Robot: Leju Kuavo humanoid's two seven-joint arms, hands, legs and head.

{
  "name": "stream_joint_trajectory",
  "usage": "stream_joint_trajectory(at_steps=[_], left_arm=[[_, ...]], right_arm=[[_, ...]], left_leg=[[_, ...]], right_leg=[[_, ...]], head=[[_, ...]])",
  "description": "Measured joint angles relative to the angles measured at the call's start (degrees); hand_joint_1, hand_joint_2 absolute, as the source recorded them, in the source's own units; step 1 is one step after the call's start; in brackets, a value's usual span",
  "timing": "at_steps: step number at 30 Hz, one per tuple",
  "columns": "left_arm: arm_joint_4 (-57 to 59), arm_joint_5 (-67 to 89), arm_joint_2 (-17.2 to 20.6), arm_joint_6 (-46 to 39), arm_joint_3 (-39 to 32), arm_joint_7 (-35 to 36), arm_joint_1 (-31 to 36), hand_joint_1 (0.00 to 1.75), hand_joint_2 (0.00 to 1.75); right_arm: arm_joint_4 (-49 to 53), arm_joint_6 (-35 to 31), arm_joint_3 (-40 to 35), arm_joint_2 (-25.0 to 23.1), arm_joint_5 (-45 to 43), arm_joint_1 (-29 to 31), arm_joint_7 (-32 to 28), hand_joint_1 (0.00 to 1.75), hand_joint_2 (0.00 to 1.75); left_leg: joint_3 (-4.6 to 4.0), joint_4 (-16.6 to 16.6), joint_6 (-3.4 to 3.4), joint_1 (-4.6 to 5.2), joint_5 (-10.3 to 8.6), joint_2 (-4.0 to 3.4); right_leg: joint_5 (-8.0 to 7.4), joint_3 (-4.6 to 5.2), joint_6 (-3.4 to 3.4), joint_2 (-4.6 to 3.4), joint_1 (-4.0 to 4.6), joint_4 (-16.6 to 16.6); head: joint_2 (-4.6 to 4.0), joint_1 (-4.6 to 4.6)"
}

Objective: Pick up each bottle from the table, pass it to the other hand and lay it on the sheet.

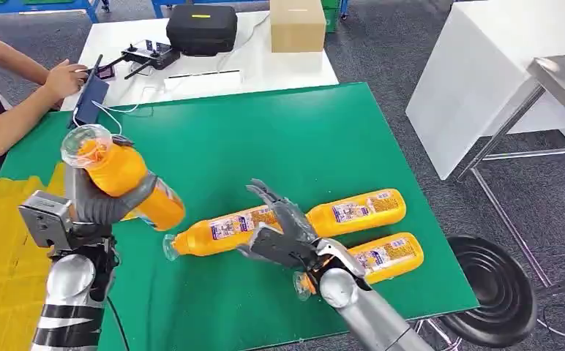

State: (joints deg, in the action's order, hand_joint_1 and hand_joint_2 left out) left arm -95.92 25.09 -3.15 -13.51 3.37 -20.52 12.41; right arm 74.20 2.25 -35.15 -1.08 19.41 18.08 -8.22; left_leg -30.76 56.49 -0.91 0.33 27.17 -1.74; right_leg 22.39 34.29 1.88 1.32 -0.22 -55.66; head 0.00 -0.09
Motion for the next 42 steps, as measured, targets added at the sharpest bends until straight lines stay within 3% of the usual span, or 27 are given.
stream_joint_trajectory(at_steps=[7, 8, 10, 17, 31, 42], left_arm=[[-4.07, 7.92, -1.18, -6.47, -1.73, 0.13, -0.6, 1.75, 1.75], [-4.21, 12.39, -1.34, -9.53, -1.86, 0.55, -0.63, 1.75, 1.75], [-4.25, 23.71, -1.62, -14.58, -2.12, 2.98, -0.66, 1.75, 1.75], [6.58, 54.98, -1.12, -14.07, 1.27, 18.04, 2.4, 1.75, 1.75], [38.51, 54.73, 2.25, -10.48, 4.68, 20.11, 14.5, 1.75, 1.75], [49.05, 53.99, 2.93, -7.01, 5.11, 21.81, 19.99, 1.75, 1.75]], right_arm=[[3.5, 0.24, 2.71, 1.93, 0.59, -1.08, 0.5, 0.0, 0.0], [3.64, 0.48, 2.74, 2.15, 0.81, -1.06, 0.9, 0.0, 1.75], [3.7, 2.08, 2.67, 2.87, 1.47, -0.92, 2.17, 0.0, 1.75], [-1.9, 9.51, 0.07, 6.06, 2.52, 6.06, 5.46, 0.0, 1.75], [-19.14, 15.17, -9.55, 6.17, 0.99, 18.7, 6.4, 0.0, 1.75], [-25.28, 15.23, -13.52, 3.74, 1.79, 21.81, 6.05, 0.0, 1.75]], left_leg=[[0.02, 0.0, 0.0, -0.02, 0.0, 0.0], [0.02, 0.0, 0.0, -0.02, 0.0, -0.01], [0.03, 0.0, 0.01, -0.02, 0.0, 0.0], [0.05, 0.01, -0.02, 0.05, -0.04, -0.01], [0.01, 0.02, 0.01, 0.01, -0.06, -0.01], [-0.05, 0.02, 0.02, 0.01, -0.06, 0.0]], right_leg=[[0.0, 0.0, 0.0, -0.01, 0.02, 0.0], [0.0, 0.0, 0.0, -0.01, 0.02, 0.0], [0.0, -0.01, 0.0, -0.01, 0.02, 0.0], [-0.06, -0.04, 0.04, -0.01, -0.05, 0.0], [-0.06, -0.01, 0.05, -0.01, -0.02, -0.04], [-0.05, 0.01, 0.05, 0.0, -0.02, -0.05]], head=[[0.0, 0.0], [0.0, 0.0], [0.0, 0.0], [0.0, 0.0], [0.0, 0.0], [0.0, 0.0]])
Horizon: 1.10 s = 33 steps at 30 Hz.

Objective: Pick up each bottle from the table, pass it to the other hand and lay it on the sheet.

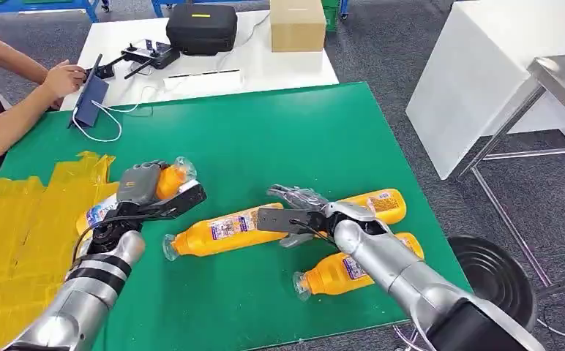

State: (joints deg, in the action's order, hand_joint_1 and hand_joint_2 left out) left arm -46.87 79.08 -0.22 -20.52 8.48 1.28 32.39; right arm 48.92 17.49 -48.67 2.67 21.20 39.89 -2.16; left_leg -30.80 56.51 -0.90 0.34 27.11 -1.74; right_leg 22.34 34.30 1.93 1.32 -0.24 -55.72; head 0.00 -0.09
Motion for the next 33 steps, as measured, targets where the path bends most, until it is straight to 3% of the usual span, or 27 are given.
stream_joint_trajectory(at_steps=[8, 9, 10, 21, 33], left_arm=[[8.88, 4.09, 1.44, 3.09, 0.07, 4.97, 4.82, 1.75, 1.75], [9.98, 4.99, 1.64, 3.98, 0.13, 5.69, 5.37, 1.15, 1.75], [11.25, 6.01, 1.84, 5.16, 0.29, 6.48, 5.94, 0.0, 1.75], [19.31, 9.22, 2.65, 13.44, 1.9, 9.75, 9.9, 0.0, 1.75], [21.51, 9.03, 2.84, 16.22, 1.99, 9.32, 11.62, 0.0, 1.75]], right_arm=[[-3.11, 0.11, -3.41, -4.59, 1.49, 2.38, -0.2, 0.0, 1.75], [-3.44, 0.13, -3.89, -5.23, 1.77, 2.68, -0.17, 0.0, 1.75], [-3.92, 0.17, -4.48, -5.99, 1.99, 2.94, -0.15, 0.0, 1.75], [-9.95, -0.22, -9.95, -12.92, 5.31, 4.34, 0.28, 0.0, 1.75], [-14.62, 2.47, -13.57, -14.73, 8.7, 5.55, 0.63, 0.0, 1.75]], left_leg=[[0.03, 0.0, 0.05, -0.03, -0.04, -0.02], [0.03, 0.0, 0.06, -0.04, -0.05, -0.02], [0.03, 0.0, 0.07, -0.04, -0.05, -0.03], [0.02, 0.0, 0.07, -0.03, -0.05, -0.02], [0.06, 0.0, 0.07, -0.03, -0.06, 0.0]], right_leg=[[0.0, 0.02, 0.0, -0.03, 0.02, -0.06], [0.0, 0.03, 0.0, -0.03, 0.04, -0.06], [0.0, 0.03, -0.01, -0.02, 0.04, -0.06], [0.01, 0.03, -0.01, -0.01, 0.02, -0.06], [0.0, 0.02, -0.01, -0.01, 0.02, -0.07]], head=[[0.0, 0.02], [0.0, 0.0], [0.0, 0.0], [0.0, -0.02], [0.0, 0.0]])
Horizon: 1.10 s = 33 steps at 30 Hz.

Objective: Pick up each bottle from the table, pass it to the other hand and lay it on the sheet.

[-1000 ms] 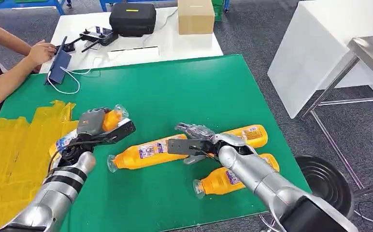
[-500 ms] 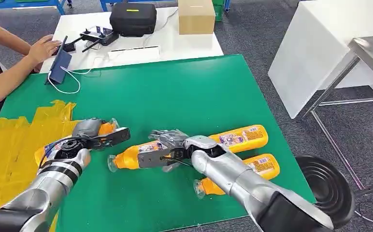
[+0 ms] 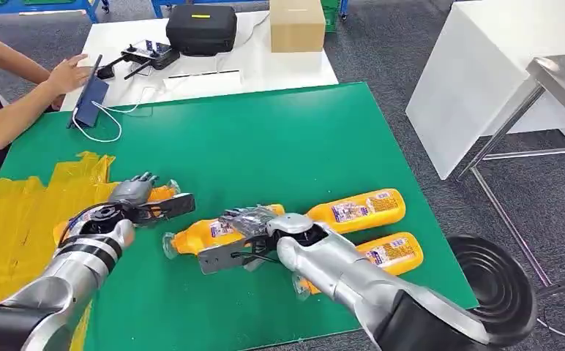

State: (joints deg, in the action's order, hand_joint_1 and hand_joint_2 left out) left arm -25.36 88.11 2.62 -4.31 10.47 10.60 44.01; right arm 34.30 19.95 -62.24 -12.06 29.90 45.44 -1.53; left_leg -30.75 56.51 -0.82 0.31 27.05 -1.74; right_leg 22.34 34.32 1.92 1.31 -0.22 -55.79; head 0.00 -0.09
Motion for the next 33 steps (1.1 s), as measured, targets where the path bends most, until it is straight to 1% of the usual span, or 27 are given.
stream_joint_trajectory(at_steps=[2, 6, 7, 8, 9, 17, 20, 23, 24, 27, 29, 31, 33], left_arm=[[0.53, -1.14, 0.11, 1.23, -0.02, -1.36, 0.46, 0.0, 1.75], [1.21, -6.04, 0.39, 3.26, -1.18, -6.43, 0.83, 0.0, 1.75], [1.29, -7.42, 0.48, 3.43, -1.58, -7.62, 0.89, 0.0, 1.75], [1.34, -9.0, 0.63, 3.48, -2.18, -8.89, 1.0, 0.0, 1.75], [1.34, -10.48, 0.68, 3.46, -2.76, -10.11, 1.17, 0.0, 1.75], [-0.63, -28.08, 0.74, 3.02, -10.0, -22.25, 1.49, 0.0, 1.75], [-1.37, -30.16, 0.74, 2.67, -12.04, -23.47, 1.4, 0.0, 1.75], [-3.36, -36.95, 0.53, -0.19, -14.11, -25.38, 0.81, 0.0, 1.75], [-4.09, -38.96, 0.52, -1.23, -14.71, -25.71, 0.61, 0.0, 0.0], [-6.13, -43.62, 0.52, -1.73, -16.1, -26.23, -0.08, 0.0, 0.0], [-7.32, -50.58, 0.5, 2.31, -17.27, -26.5, -0.79, 0.0, 0.0], [-9.04, -60.1, 0.5, 8.92, -19.1, -27.74, -2.01, 0.0, 0.0], [-11.86, -66.9, 0.48, 12.94, -20.63, -27.83, -4.05, 0.0, 0.0]], right_arm=[[-1.23, 0.9, -1.32, -0.13, 1.12, 0.9, 0.09, 0.0, 1.75], [-3.17, 1.6, -3.46, -0.18, 2.91, 2.39, 0.39, 0.0, 1.75], [-3.63, 1.77, -3.91, -0.15, 3.37, 2.74, 0.59, 0.1, 1.75], [-4.18, 2.01, -4.44, -0.09, 3.85, 3.04, 0.85, 1.36, 1.75], [-4.7, 2.45, -4.88, -0.05, 4.28, 3.23, 1.07, 1.75, 1.75], [-7.22, 3.72, -6.91, 1.81, 5.07, 3.45, 0.77, 1.75, 1.75], [-7.44, 3.7, -6.93, 1.94, 5.03, 3.72, 0.72, 1.75, 1.75], [-7.52, 3.53, -6.93, 2.2, 4.84, 3.99, 0.48, 1.75, 1.75], [-7.57, 3.37, -6.93, 2.23, 4.55, 4.01, 0.48, 1.75, 1.75], [-7.68, 1.7, -6.89, 2.29, 3.35, 4.03, 0.85, 1.75, 1.75], [-7.72, -2.43, -5.84, 2.14, 0.65, 3.45, 1.75, 1.75, 1.75], [-7.79, -8.17, -3.4, 1.99, -2.9, 2.38, 1.81, 1.75, 1.75], [-7.55, -11.38, -0.04, 1.81, -4.78, 1.86, 1.84, 1.75, 1.75]], left_leg=[[0.04, 0.0, 0.0, 0.0, 0.0, -0.01], [0.1, 0.0, 0.0, 0.0, -0.01, -0.01], [0.11, 0.0, 0.0, 0.0, -0.01, -0.01], [0.12, 0.0, 0.0, 0.01, -0.01, -0.01], [0.13, 0.0, -0.01, 0.01, -0.02, -0.01], [0.18, 0.0, -0.02, 0.04, -0.02, -0.05], [0.21, 0.0, -0.01, 0.04, -0.02, -0.05], [0.23, 0.0, 0.03, 0.02, -0.05, -0.04], [0.26, 0.0, 0.03, 0.02, -0.06, -0.05], [0.29, 0.0, 0.03, 0.02, -0.06, -0.04], [0.26, 0.0, 0.03, 0.02, -0.06, -0.04], [0.21, 0.0, 0.03, 0.02, -0.06, -0.04], [0.18, 0.0, 0.03, 0.02, -0.05, -0.09]], right_leg=[[0.0, -0.02, 0.0, -0.01, 0.0, 0.0], [0.0, -0.08, 0.0, 0.01, 0.0, 0.0], [0.0, -0.08, 0.0, 0.01, 0.0, 0.0], [0.0, -0.09, 0.0, 0.01, 0.0, 0.01], [0.0, -0.11, 0.0, 0.01, 0.0, 0.01], [-0.01, -0.15, 0.0, -0.04, -0.02, 0.02], [-0.01, -0.15, 0.0, -0.05, -0.02, 0.02], [-0.01, -0.19, 0.0, -0.03, -0.02, 0.01], [-0.01, -0.21, 0.0, -0.03, -0.02, 0.01], [-0.01, -0.24, 0.0, -0.03, -0.01, 0.0], [-0.01, -0.24, 0.0, -0.03, -0.02, -0.01], [-0.01, -0.22, 0.0, -0.05, -0.03, -0.02], [-0.01, -0.15, 0.0, -0.06, -0.03, -0.02]], head=[[0.0, 0.02], [0.0, -0.02], [0.0, 0.0], [0.0, 0.0], [0.0, 0.0], [0.0, -0.04], [0.0, -0.02], [0.0, -0.02], [0.0, 0.02], [0.02, -0.02], [0.0, -0.02], [0.0, -0.04], [0.0, 0.0]])
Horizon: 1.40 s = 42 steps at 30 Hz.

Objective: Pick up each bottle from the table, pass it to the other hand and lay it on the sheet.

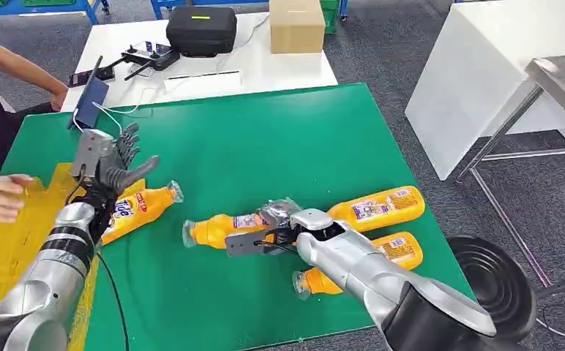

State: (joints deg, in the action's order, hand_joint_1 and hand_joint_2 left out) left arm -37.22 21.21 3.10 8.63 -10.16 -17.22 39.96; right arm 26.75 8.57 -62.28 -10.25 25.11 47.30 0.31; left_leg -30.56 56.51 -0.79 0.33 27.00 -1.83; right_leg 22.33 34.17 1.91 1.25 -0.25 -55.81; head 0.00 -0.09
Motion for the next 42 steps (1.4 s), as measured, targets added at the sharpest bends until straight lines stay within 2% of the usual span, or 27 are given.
stream_joint_trajectory(at_steps=[1, 3, 6, 9, 15, 25, 37, 42], left_arm=[[-0.93, -1.17, 0.02, 0.4, -0.31, 0.0, -0.74, 0.0, 1.75], [-2.44, -5.9, 0.0, 3.57, -1.16, -0.11, -2.08, 0.0, 1.75], [-8.06, -22.57, -0.29, 10.7, -3.22, 1.36, -6.77, 0.0, 1.75], [-15.64, -33.72, -0.92, 12.77, -3.48, 2.93, -13.04, 0.0, 1.75], [-27.15, -37.03, -1.81, 10.76, -2.23, 1.79, -20.87, 0.0, 1.75], [-35.24, -41.34, -3.48, 15.19, 2.99, 2.4, -26.72, 0.0, 1.75], [-37.69, -41.69, -3.8, 15.94, 4.22, 2.43, -27.89, 0.0, 1.75], [-39.37, -39.9, -4.48, 18.58, 8.45, 2.08, -28.21, 0.0, 1.75]], right_arm=[[0.2, -0.18, 1.17, -0.07, -0.13, -0.01, 0.13, 1.75, 1.75], [0.88, -2.79, 3.18, -0.09, -1.82, -0.4, -1.38, 1.75, 1.75], [6.81, -9.17, 9.16, 0.57, -6.41, -3.5, -6.1, 1.75, 1.75], [17.21, -9.29, 17.02, 2.58, -9.24, -7.9, -7.3, 1.75, 1.75], [30.55, -7.94, 25.36, 4.79, -9.79, -15.24, -8.96, 1.75, 1.75], [36.31, -7.28, 27.07, 4.72, -9.66, -17.78, -9.51, 1.75, 1.75], [36.79, -6.56, 27.18, 4.63, -9.68, -17.96, -9.51, 1.75, 1.75], [35.85, -3.8, 26.91, 2.71, -9.66, -17.17, -9.22, 1.75, 1.75]], left_leg=[[0.0, 0.0, 0.0, 0.0, 0.0, 0.0], [-0.05, 0.0, 0.0, -0.01, 0.0, 0.06], [-0.06, -0.01, 0.02, -0.01, 0.02, 0.0], [-0.12, -0.01, 0.04, -0.01, 0.06, 0.05], [-0.23, -0.01, 0.02, 0.02, 0.07, 0.07], [-0.21, -0.01, 0.02, -0.02, 0.07, 0.06], [-0.22, -0.01, 0.02, -0.01, 0.07, 0.07], [-0.26, -0.01, 0.02, -0.02, 0.07, 0.1]], right_leg=[[0.0, 0.02, 0.0, -0.02, 0.01, 0.0], [0.01, 0.03, 0.0, 0.03, 0.02, 0.0], [0.02, 0.1, -0.01, -0.03, 0.02, 0.0], [0.07, 0.15, -0.04, 0.01, 0.03, 0.03], [0.06, 0.21, -0.03, 0.03, 0.0, 0.07], [0.04, 0.22, -0.02, 0.01, 0.04, 0.05], [0.04, 0.21, -0.02, 0.01, 0.02, 0.05], [0.04, 0.22, -0.02, 0.02, 0.02, 0.05]], head=[[0.02, -0.02], [0.0, -0.02], [0.0, 0.02], [0.0, -0.02], [0.0, -0.04], [0.0, 0.0], [0.02, 0.0], [0.0, -0.02]])
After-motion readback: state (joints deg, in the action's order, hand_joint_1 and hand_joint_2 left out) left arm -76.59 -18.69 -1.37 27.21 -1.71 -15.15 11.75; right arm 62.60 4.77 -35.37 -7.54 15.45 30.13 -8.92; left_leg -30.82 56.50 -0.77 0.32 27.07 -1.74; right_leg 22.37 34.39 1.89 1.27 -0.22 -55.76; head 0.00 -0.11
